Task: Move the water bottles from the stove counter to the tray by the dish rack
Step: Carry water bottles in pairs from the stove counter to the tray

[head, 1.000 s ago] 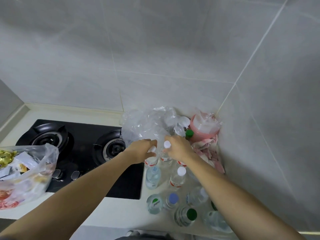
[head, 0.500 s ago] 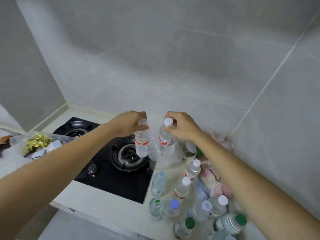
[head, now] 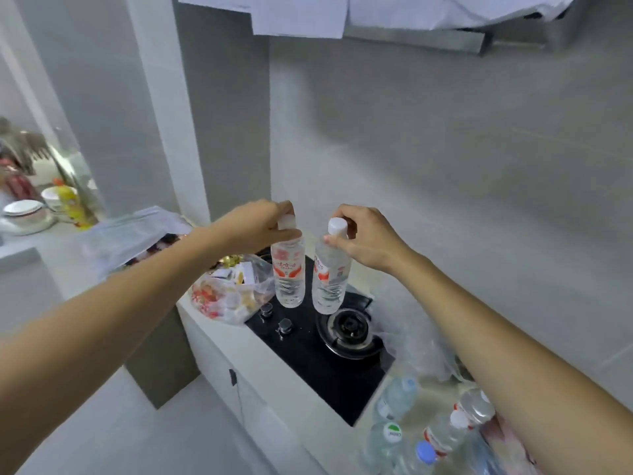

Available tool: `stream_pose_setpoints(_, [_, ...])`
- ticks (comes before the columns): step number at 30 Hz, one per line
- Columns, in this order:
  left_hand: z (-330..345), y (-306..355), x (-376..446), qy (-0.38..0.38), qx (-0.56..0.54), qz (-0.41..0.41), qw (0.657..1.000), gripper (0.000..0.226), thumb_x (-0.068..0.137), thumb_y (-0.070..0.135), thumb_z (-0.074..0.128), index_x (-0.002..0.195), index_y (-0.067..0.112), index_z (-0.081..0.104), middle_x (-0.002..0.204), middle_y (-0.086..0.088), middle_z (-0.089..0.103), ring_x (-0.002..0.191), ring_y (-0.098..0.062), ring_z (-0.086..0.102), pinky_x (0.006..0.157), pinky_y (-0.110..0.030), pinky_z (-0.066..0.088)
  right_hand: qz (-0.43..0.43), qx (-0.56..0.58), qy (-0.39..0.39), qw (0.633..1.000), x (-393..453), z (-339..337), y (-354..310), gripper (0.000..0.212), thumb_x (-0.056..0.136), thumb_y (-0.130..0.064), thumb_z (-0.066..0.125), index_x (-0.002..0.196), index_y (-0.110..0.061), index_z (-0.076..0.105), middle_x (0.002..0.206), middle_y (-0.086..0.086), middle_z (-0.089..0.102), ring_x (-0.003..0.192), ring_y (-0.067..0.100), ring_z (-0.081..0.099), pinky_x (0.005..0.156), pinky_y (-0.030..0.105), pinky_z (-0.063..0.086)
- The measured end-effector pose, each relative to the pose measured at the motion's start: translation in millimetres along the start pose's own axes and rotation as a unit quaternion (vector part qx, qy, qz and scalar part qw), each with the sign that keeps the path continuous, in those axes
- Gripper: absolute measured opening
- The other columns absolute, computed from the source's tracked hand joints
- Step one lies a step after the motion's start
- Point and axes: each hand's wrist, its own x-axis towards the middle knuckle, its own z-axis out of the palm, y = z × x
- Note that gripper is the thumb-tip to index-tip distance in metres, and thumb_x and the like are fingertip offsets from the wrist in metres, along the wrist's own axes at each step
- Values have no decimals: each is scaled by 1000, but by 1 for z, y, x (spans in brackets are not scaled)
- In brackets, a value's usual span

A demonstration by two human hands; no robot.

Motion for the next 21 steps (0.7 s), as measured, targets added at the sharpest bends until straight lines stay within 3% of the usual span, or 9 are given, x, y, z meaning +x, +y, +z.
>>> stream_pose_setpoints(3, [-23, -42, -45, -1, 12, -38, 999, 33, 97, 55, 55, 107, 23, 53, 86, 2, 64, 73, -17, 59, 63, -36, 50, -33, -2, -12, 999, 24, 36, -49, 26, 87, -41, 77, 79, -31, 53, 75, -11, 58, 68, 11, 52, 63, 32, 42])
stream_pose_setpoints(9, [-78, -141, -158, 4, 23, -121, 992, 26, 98, 54, 55, 99, 29, 49, 84, 11, 58, 66, -11, 60, 54, -28, 43, -82, 13, -52, 995, 77, 128, -163, 26, 86, -49, 75, 84, -30, 57, 78, -11, 59, 72, 14, 56, 63, 36, 46])
stream_pose_setpoints(13, [-116, -207, -235, 33, 40, -167, 985, 24, 98, 50, 57, 96, 28, 48, 84, 8, 59, 72, -10, 56, 59, -31, 45, -108, 27, -58, 992, 113, 201, -244, 33, 85, -52, 74, 86, -22, 59, 79, -4, 60, 74, 21, 58, 64, 39, 47])
stream_pose_setpoints(17, [-147, -271, -306, 65, 25, -210, 975, 20, 97, 46, 60, 93, 35, 45, 87, 14, 53, 74, -4, 51, 61, -24, 38, -138, 65, -77, 985, 148, 269, -324, 30, 86, -51, 75, 87, -25, 60, 79, -6, 62, 74, 17, 58, 66, 39, 49])
stream_pose_setpoints(21, [-169, -337, -375, 83, 35, -280, 956, 21, 96, 51, 59, 91, 34, 48, 85, 9, 55, 74, -11, 53, 60, -32, 43, -183, 100, -98, 973, 187, 331, -400, 30, 85, -51, 75, 84, -26, 59, 76, -7, 61, 69, 14, 55, 62, 38, 46])
